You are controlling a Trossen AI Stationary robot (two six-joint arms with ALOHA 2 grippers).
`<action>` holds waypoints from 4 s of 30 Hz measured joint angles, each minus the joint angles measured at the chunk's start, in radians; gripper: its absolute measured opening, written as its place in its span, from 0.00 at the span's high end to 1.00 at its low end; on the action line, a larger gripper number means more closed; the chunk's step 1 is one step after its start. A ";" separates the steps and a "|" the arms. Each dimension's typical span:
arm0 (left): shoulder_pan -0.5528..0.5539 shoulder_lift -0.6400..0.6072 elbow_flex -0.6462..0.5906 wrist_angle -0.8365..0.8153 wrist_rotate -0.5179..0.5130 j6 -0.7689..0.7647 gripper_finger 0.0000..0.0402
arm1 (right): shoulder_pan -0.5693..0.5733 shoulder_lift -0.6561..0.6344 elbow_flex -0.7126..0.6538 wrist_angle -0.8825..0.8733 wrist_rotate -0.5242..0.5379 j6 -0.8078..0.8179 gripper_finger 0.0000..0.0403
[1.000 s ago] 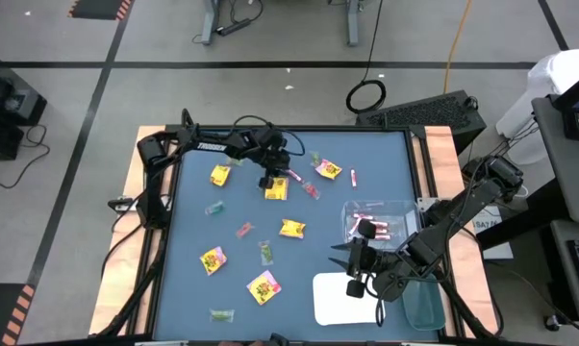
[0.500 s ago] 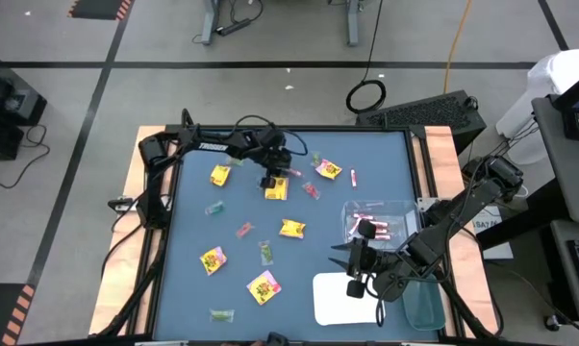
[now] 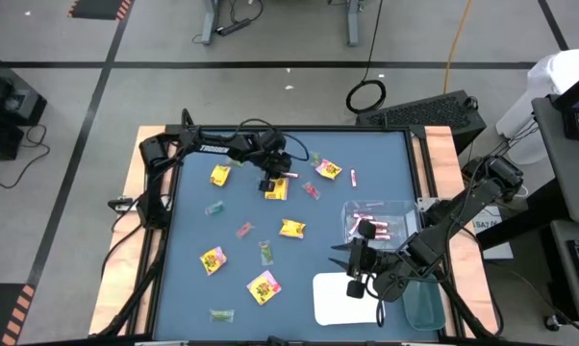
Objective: Sort candy
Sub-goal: Put the transparent candy roll into the transparent bin
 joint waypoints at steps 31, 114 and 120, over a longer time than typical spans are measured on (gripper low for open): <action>-0.052 -0.096 -0.004 0.018 -0.020 -0.114 0.95 | 0.002 0.000 0.000 -0.001 -0.003 0.017 0.69; -0.550 -0.507 -0.063 -0.117 -0.102 -0.530 0.51 | -0.324 0.035 0.000 -0.011 -0.438 -0.261 0.88; -0.646 -0.607 -0.266 0.150 -0.283 -0.564 0.51 | -0.237 -0.033 -0.001 -0.047 -0.313 -0.326 0.88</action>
